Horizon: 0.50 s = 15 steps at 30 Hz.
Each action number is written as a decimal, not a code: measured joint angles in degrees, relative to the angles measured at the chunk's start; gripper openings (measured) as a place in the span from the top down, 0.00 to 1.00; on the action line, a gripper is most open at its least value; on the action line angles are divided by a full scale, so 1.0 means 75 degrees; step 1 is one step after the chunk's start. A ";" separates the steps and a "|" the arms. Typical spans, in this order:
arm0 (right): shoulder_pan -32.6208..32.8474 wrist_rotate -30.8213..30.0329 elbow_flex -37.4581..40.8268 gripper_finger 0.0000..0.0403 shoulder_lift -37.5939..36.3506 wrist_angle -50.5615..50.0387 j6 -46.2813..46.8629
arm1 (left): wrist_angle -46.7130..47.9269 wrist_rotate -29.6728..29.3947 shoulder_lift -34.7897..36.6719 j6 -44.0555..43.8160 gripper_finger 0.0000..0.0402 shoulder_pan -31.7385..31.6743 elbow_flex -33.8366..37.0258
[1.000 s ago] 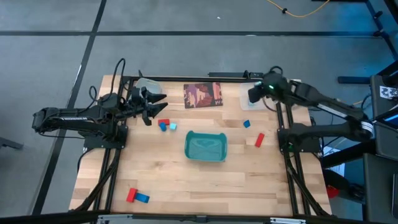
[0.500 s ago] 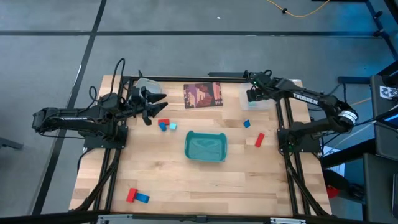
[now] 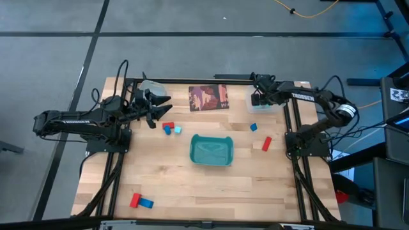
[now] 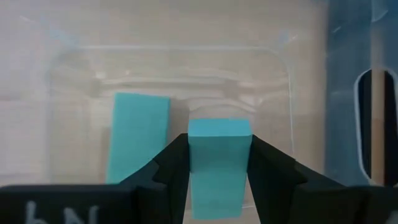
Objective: Sort & place blocks by color
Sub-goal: Put the rectangular blue green block into the transparent bin
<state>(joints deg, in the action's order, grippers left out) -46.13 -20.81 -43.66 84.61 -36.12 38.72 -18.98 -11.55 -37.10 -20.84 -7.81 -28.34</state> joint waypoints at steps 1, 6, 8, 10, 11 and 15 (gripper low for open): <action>-0.0009 0.0001 0.0000 0.67 0.0074 0.0002 0.0000 | 0.0001 0.0000 0.0000 -0.0003 0.43 0.0001 0.0000; -0.0030 0.0099 0.0000 0.67 0.0176 0.0169 -0.0028 | -0.0014 -0.0073 0.0000 -0.0003 0.43 0.0000 0.0000; -0.0077 0.0143 0.0000 0.67 0.0176 0.0229 -0.0028 | -0.0015 -0.0186 0.0000 -0.0003 0.43 0.0000 0.0000; -0.0122 0.0144 0.0000 0.66 0.0176 0.0223 -0.0025 | -0.0022 -0.0203 0.0000 -0.0003 0.43 -0.0001 0.0000; -0.0143 0.0151 0.0000 0.65 0.0176 0.0225 -0.0026 | -0.0031 -0.0203 0.0000 -0.0003 0.43 0.0000 0.0000; -0.0201 0.0197 0.0000 0.61 0.0176 0.0219 -0.0051 | -0.0150 -0.0201 -0.0001 -0.0003 0.43 0.0000 0.0000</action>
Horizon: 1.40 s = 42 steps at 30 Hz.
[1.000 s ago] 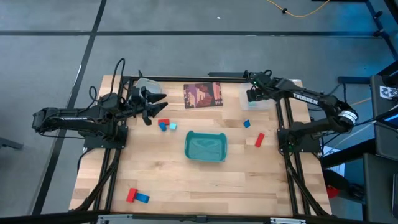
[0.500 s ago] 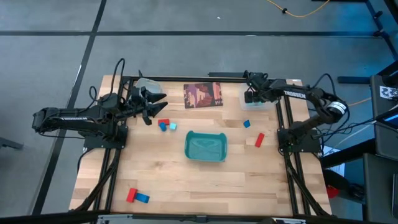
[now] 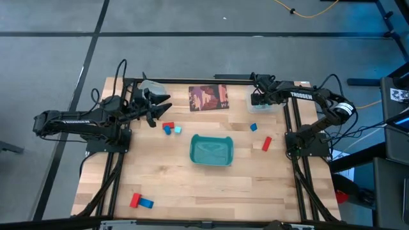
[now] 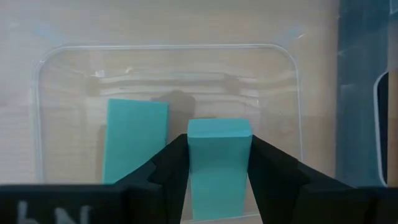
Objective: Sort & place blocks by color
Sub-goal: Put the rectangular blue green block into the transparent bin, then put the square blue green block into the transparent bin
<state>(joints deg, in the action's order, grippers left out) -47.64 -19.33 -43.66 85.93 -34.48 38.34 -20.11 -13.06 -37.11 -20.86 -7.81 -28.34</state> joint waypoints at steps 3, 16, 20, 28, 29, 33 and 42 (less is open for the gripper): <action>0.0003 0.0000 0.0000 0.58 -0.0001 0.0000 -0.0169 | -0.0083 0.0000 0.0001 0.0000 0.43 0.0002 0.0000; 0.0006 -0.0003 -0.0072 0.40 -0.0270 -0.0188 -0.0208 | -0.0083 0.0003 0.0001 0.0000 0.43 -0.0001 0.0000; 0.0006 -0.0026 -0.0105 0.36 -0.1000 -0.0166 -0.0605 | -0.0080 0.0003 0.0000 0.0000 0.43 0.0002 0.0000; 0.0605 0.0680 -0.0117 0.35 -0.3540 -0.0216 -0.1620 | -0.0074 0.0004 0.0001 0.0000 0.43 0.0000 0.0000; 0.0767 0.0985 -0.0117 0.35 -0.3855 -0.0188 -0.1721 | -0.0074 0.0005 0.0000 0.0000 0.43 0.0001 0.0000; 0.1623 0.2045 -0.0119 0.35 -0.4898 0.0059 -0.1666 | -0.0071 0.0006 -0.0002 0.0000 0.43 0.0002 0.0000; 0.4266 0.2404 -0.0120 0.35 -0.5633 0.1923 -0.1346 | -0.0071 0.0100 0.0001 0.0000 0.43 -0.0001 0.0000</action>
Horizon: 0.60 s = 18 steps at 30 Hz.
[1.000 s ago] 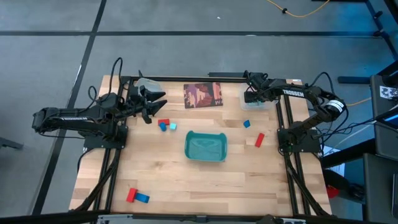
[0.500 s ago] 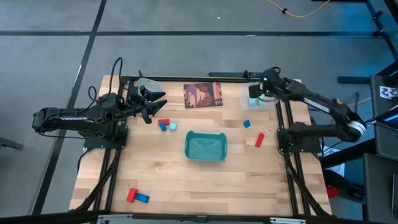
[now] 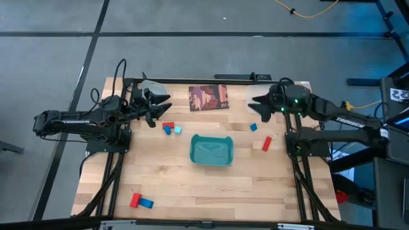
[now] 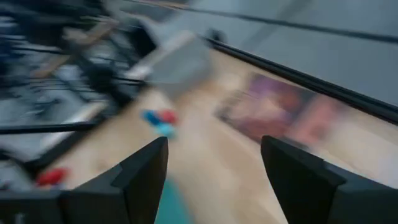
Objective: Sort & place blocks by color
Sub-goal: Put the square blue green block into the transparent bin
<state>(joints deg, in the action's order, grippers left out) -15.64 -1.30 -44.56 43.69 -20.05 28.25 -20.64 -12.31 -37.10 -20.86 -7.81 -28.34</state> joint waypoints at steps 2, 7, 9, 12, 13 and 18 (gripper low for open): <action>0.0598 0.0006 0.0001 0.35 0.0049 0.0661 -0.0046 | 0.0000 0.0155 0.0000 -0.0006 0.43 0.0000 0.0000; 0.1822 -0.0003 -0.0002 0.35 0.0322 0.2198 -0.0558 | 0.0000 0.0890 -0.0001 -0.0010 0.43 0.0003 0.0000; 0.2145 -0.0003 -0.0002 0.35 0.0449 0.2666 -0.0732 | 0.0000 0.1118 0.0000 0.0030 0.43 0.0003 0.0000; 0.2454 -0.0011 -0.0002 0.35 0.0605 0.3059 -0.1017 | 0.0002 0.1388 0.0000 0.0035 0.43 0.0003 0.0000; 0.2515 -0.0026 -0.0002 0.35 0.0638 0.3085 -0.1069 | 0.0003 0.1436 0.0000 0.0038 0.43 0.0003 0.0000; 0.2574 -0.0073 -0.0002 0.35 0.0710 0.3078 -0.1231 | 0.0002 0.1436 -0.0002 0.0052 0.43 0.0003 0.0000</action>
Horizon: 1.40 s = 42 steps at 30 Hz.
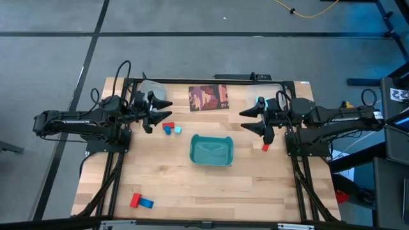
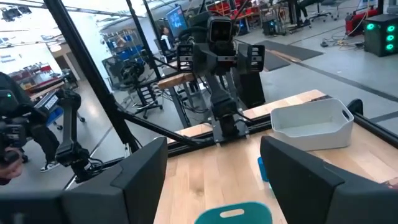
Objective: Sort & place blocks by color
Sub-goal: Put the square blue green block into the transparent bin
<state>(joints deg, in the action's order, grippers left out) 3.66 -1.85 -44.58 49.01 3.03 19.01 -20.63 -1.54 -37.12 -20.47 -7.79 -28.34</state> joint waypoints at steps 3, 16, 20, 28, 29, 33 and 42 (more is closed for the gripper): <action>0.0000 -0.0003 0.0000 0.35 0.0000 0.0016 0.0019 | -0.0002 0.0000 0.0002 -0.0001 0.43 0.0000 0.0000; -0.0006 -0.0015 0.0000 0.35 0.0000 0.0049 0.0311 | 0.3435 -0.0412 -0.1127 -0.1087 0.43 0.0060 -0.1589; -0.0006 -0.0015 0.0000 0.35 0.0000 0.0052 0.0314 | 0.5845 0.0314 -0.2345 -0.0049 0.43 0.0079 -0.2990; -0.0006 -0.0015 0.0000 0.35 0.0000 0.0049 0.0413 | 0.8514 0.1052 -0.4584 0.3149 0.43 0.0076 -0.4144; -0.0006 -0.0013 0.0000 0.35 0.0000 0.0052 0.0413 | 0.8684 0.1121 -0.4797 0.3542 0.43 0.0076 -0.4144; -0.0006 -0.0012 0.0000 0.35 0.0000 0.0052 0.0427 | 0.8957 0.1154 -0.5586 0.4801 0.43 0.0076 -0.4144; -0.0006 -0.0012 0.0003 0.35 0.0000 0.0029 0.0430 | 0.8730 0.0635 -0.7012 0.6137 0.43 -0.0004 -0.4144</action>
<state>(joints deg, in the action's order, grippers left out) 3.62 -1.93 -44.56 49.01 3.25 22.24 44.84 3.22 -89.71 25.55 -7.82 -59.42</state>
